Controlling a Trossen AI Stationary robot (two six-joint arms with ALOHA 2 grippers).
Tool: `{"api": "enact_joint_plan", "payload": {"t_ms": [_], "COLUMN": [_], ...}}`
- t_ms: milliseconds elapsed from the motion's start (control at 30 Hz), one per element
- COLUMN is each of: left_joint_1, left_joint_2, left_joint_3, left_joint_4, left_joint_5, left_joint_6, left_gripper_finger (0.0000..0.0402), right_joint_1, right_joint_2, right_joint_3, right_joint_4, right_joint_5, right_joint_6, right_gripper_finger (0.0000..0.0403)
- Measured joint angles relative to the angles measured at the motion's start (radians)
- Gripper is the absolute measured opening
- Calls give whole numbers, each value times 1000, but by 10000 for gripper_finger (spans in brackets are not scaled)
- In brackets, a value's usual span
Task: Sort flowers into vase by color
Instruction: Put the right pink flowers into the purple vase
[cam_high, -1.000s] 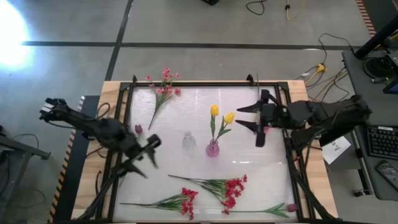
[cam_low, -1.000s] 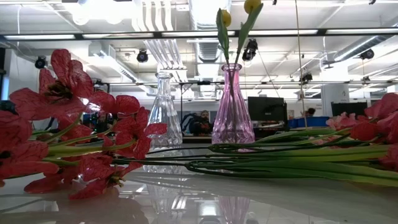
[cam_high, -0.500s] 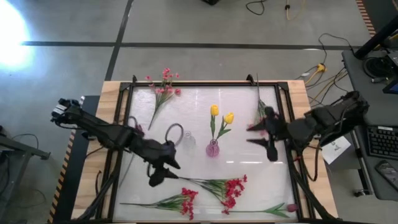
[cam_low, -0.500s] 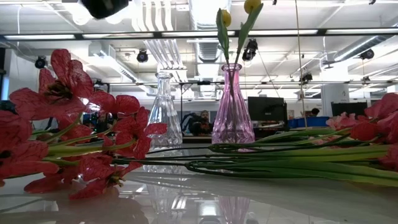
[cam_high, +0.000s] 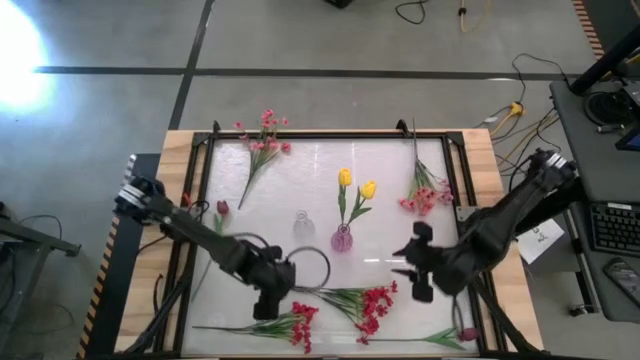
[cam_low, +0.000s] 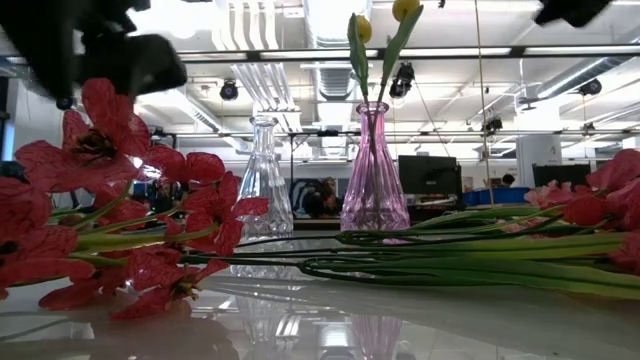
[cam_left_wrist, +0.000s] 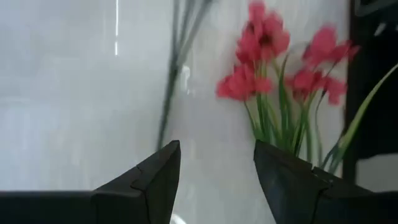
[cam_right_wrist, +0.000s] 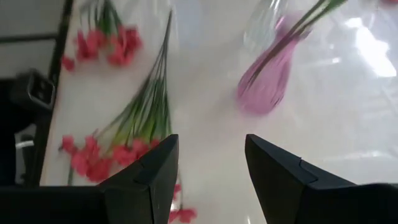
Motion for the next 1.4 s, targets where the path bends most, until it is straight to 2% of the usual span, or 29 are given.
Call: {"api": "enact_joint_plan", "payload": {"t_ms": [200,367,567,767,867,967,1033,1067,1200,1333,1400], "left_joint_1": [-23,-25,-24,2,6,3,0,-3,-10,-11,-10], "left_joint_2": [107,92,68,68,66,43,17,2,-81,-185,-237], "left_joint_3": [40,-6,-47,-81,-81,-82,-82,-86,-147,-265,-334], "left_joint_4": [-9,-1,138,300,274,217,170,154,153,204,242], "left_joint_5": [-10,-95,-185,-190,-204,-234,-242,-243,-291,-331,-334], "left_joint_6": [39,27,88,123,123,124,122,117,92,37,14], "left_gripper_finger": [194,194,194,194,194,194,194,194,194,194,194], "right_joint_1": [61,69,69,71,71,66,58,49,-37,-225,-349], "right_joint_2": [154,232,267,259,253,236,210,186,31,-86,-140], "right_joint_3": [30,115,216,232,229,215,197,177,71,-25,-58], "right_joint_4": [-5,-100,-252,-285,-437,-749,-880,-879,-748,-727,-721], "right_joint_5": [-29,-60,-60,-60,-42,-13,-1,1,48,57,71], "right_joint_6": [79,90,127,184,342,628,787,843,866,861,803], "right_gripper_finger": [178,178,178,178,178,178,178,178,178,178,178]}}
